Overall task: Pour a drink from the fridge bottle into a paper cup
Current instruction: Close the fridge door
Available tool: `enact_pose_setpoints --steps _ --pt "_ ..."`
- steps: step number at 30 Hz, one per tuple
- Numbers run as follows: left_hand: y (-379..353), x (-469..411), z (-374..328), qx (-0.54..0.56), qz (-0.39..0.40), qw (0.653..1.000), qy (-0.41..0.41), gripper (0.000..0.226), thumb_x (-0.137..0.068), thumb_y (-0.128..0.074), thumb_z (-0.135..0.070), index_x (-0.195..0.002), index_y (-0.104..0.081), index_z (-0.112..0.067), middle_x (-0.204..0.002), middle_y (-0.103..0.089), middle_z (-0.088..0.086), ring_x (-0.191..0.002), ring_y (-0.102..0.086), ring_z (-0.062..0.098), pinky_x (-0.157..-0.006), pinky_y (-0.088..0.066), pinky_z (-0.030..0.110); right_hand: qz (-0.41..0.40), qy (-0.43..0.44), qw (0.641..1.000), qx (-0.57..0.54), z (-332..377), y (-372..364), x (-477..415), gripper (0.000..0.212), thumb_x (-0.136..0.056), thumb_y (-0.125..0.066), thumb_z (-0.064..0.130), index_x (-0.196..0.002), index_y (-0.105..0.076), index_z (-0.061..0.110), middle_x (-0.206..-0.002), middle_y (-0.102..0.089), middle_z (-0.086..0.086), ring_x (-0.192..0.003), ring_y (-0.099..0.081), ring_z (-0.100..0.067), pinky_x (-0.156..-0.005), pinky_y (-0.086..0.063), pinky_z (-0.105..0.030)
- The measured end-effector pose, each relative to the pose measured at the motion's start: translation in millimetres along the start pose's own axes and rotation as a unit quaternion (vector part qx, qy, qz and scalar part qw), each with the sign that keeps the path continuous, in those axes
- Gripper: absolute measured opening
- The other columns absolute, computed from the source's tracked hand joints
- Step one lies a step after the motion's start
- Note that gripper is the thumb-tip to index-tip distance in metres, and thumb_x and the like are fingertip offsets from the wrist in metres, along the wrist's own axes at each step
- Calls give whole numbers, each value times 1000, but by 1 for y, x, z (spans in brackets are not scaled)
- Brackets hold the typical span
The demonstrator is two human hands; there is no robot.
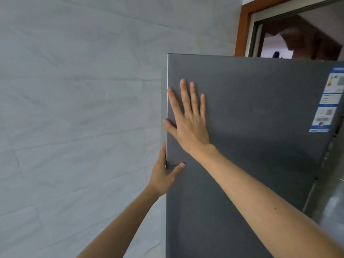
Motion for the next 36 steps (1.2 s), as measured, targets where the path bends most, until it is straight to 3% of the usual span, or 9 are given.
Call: enact_pose_setpoints --steps 3,5,9,12,14,19,26,30,36 --pt "10 -1 0 -36 64 997 11 95 -87 -77 -22 -158 -14 -29 -150 -39 -26 -135 -41 -9 -110 -40 18 18 -15 1000 6 5 1 4 76 -95 -50 45 -158 -17 17 -164 -11 -17 -152 -7 -37 -121 -13 -57" --pt "19 1 -3 -72 118 990 22 104 -86 -77 -31 -160 -4 -26 -163 -22 -18 -148 -24 2 -120 -27 26 35 -27 999 3 9 2 7 76 -97 -52 43 -158 -16 16 -164 -9 -17 -152 -5 -37 -120 -14 -57" --pt "32 5 -10 -176 202 963 27 92 -92 -70 -31 -158 -9 -14 -156 -30 -9 -148 -25 16 -106 -21 14 109 -38 993 3 13 8 19 79 -99 -49 43 -159 -6 17 -165 4 -14 -152 5 -34 -121 -14 -56" --pt "34 9 -7 -259 234 936 40 86 -86 -70 -44 -152 -22 -19 -149 -44 6 -138 -41 30 -115 -35 42 190 -37 981 18 9 18 41 82 -99 -52 38 -159 1 19 -165 12 -10 -152 8 -30 -121 -19 -53" --pt "31 14 -4 -309 249 917 43 87 -79 -68 -51 -148 -25 -20 -142 -48 9 -129 -48 33 -108 -42 52 251 -53 966 24 1 24 63 84 -99 -52 33 -158 6 21 -165 17 -5 -153 8 -27 -122 -20 -49" --pt "19 27 -1 -362 256 894 60 81 -84 -67 -48 -145 -26 -13 -136 -51 13 -125 -51 36 -104 -46 52 428 -155 890 21 -25 43 136 86 -101 -50 35 -156 15 27 -167 5 -4 -153 -5 -24 -121 -25 -46" --pt "-7 62 -14 -541 280 792 42 81 -94 -52 -55 -147 -33 2 -139 -54 18 -126 -55 37 -105 -47 50 619 -272 735 53 -58 88 232 90 -94 -45 63 -157 8 28 -164 -16 -7 -145 -29 -32 -113 -35 -52" --pt "-37 82 -40 -561 298 772 -39 76 -94 -46 -62 -141 -40 -2 -134 -57 19 -123 -56 40 -99 -51 52 631 -314 707 58 -67 126 264 89 -94 -43 65 -158 7 27 -162 -21 -7 -142 -34 -32 -112 -36 -47" --pt "-114 130 -64 -484 396 772 -116 89 -92 -49 -64 -152 -22 -4 -145 -44 22 -131 -48 43 -104 -46 55 605 -373 698 85 -76 203 295 85 -96 -45 60 -158 3 27 -159 -26 -8 -139 -36 -33 -110 -38 -50"
Point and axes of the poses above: each hand's wrist, its own x-axis away from the middle knuckle, its own y-axis out of the back of the hand, z = x × y, the point moved 6 cm from there along -x, towards the middle knuckle
